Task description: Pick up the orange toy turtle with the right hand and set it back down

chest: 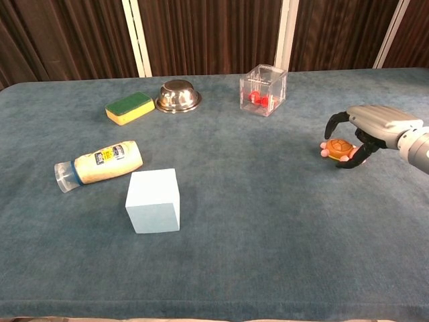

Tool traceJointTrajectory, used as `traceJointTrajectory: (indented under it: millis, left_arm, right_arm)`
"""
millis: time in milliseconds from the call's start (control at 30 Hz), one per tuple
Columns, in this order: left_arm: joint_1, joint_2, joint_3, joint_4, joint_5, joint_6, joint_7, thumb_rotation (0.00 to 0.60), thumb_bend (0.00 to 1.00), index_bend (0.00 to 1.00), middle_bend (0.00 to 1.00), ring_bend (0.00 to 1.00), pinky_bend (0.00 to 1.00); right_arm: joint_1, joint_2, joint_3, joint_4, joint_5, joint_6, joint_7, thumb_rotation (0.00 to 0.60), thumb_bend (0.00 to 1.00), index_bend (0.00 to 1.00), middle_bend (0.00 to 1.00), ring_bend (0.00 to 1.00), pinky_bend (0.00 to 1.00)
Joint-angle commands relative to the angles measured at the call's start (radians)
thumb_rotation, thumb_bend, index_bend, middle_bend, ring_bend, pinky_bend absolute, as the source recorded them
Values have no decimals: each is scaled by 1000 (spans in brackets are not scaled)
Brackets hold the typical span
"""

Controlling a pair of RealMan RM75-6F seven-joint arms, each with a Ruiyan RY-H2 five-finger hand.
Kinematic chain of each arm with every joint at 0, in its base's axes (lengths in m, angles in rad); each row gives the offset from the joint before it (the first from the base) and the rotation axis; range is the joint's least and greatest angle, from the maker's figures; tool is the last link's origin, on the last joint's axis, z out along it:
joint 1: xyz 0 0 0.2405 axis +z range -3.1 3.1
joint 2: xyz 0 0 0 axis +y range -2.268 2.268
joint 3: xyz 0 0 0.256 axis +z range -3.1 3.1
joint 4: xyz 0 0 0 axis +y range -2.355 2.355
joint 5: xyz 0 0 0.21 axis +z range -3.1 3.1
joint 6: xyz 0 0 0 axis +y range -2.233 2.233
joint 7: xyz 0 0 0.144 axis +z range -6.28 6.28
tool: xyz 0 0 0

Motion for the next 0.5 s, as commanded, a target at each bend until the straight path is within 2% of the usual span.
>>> traceJointTrajectory:
  millis: [33, 133, 233, 267, 333, 400, 500]
  left_arm:
    - [0, 0, -1, 0, -3, -2, -1, 600, 427, 90, 2, 51, 356]
    - [0, 1, -1, -1, -4, -2, -1, 600, 427, 90, 3, 52, 356]
    - [1, 1, -1, -2, -2, 1, -2, 600, 427, 90, 2, 51, 356]
    - [1, 1, -1, -1, -2, 1, -2, 600, 427, 90, 2, 51, 356]
    - [0, 1, -2, -1, -5, 0, -2, 600, 427, 90, 3, 51, 356]
    - [0, 1, -2, -1, -7, -2, -3, 600, 427, 91, 2, 52, 356]
    - [0, 1, -2, -1, -8, -2, -2, 600, 427, 92, 2, 52, 356]
  right_arm:
    - [4, -31, -7, 41, -28, 22, 55, 600, 160, 560, 420, 976, 966]
    - [3, -53, -17, 78, -55, 50, 104, 600, 313, 633, 484, 989, 980]
    - [2, -72, -21, 112, -70, 72, 129, 600, 588, 727, 571, 999, 994]
    - [1, -76, -20, 120, -72, 77, 136, 600, 714, 763, 603, 1000, 998]
    - [1, -82, -19, 131, -73, 78, 147, 600, 864, 813, 634, 1000, 999]
    - [-1, -85, -14, 135, -70, 82, 153, 600, 893, 832, 641, 1000, 1000]
    - [-4, -87, -12, 139, -75, 97, 163, 600, 818, 833, 667, 1000, 1000]
